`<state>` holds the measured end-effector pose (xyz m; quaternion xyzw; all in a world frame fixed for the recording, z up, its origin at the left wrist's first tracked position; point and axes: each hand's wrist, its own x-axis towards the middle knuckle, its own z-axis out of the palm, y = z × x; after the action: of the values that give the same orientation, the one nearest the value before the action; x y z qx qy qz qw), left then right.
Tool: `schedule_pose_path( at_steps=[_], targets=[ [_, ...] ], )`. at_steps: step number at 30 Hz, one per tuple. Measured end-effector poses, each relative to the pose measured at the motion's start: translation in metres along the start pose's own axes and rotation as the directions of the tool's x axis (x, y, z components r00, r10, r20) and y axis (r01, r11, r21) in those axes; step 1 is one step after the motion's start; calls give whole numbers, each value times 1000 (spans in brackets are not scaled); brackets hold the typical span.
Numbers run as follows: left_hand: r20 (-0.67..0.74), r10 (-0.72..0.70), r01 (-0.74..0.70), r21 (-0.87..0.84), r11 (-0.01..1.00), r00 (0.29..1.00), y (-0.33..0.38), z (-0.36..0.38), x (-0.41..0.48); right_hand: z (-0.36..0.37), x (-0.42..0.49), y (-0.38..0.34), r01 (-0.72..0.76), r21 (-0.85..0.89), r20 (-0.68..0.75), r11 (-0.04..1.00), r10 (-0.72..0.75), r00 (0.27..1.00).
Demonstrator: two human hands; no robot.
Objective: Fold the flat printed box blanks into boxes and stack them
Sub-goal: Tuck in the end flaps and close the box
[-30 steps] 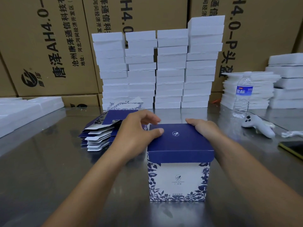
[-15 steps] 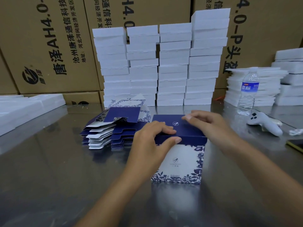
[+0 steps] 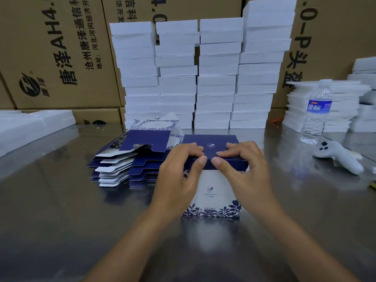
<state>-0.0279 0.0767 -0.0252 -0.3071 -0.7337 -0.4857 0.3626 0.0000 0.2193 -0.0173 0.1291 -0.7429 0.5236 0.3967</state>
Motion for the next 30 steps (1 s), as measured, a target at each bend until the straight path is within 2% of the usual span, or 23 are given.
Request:
schedule_pose_path(
  at_steps=[8, 11, 16, 22, 28, 30],
  targets=[
    [-39, -15, 13, -51, 999, 999, 0, 3, 4, 1, -1, 5, 60, -47, -35, 997, -62, 997],
    [-4, -45, 44, -90, 995, 999, 2, 2, 3, -2, -2, 8, 78, -84, -40, 993, -82, 996],
    [137, -103, 123, -142, 982, 985, 0, -10, 8, -8, -2, 12, 157, -187, -61, 970, -171, 983],
    [117, -129, 146, -147, 978, 985, -6, -10, 9, -6, -1, 15, 139, -212, -77, 967, -158, 984],
    [134, -166, 191, -209, 959, 977, -6, -9, 7, -14, -5, 16, 71, -53, -120, 996, -77, 990],
    [168, -167, 204, -232, 951, 971, -8, -10, 7, -17, -5, 18, 83, -75, -139, 994, -93, 986]
  ],
)
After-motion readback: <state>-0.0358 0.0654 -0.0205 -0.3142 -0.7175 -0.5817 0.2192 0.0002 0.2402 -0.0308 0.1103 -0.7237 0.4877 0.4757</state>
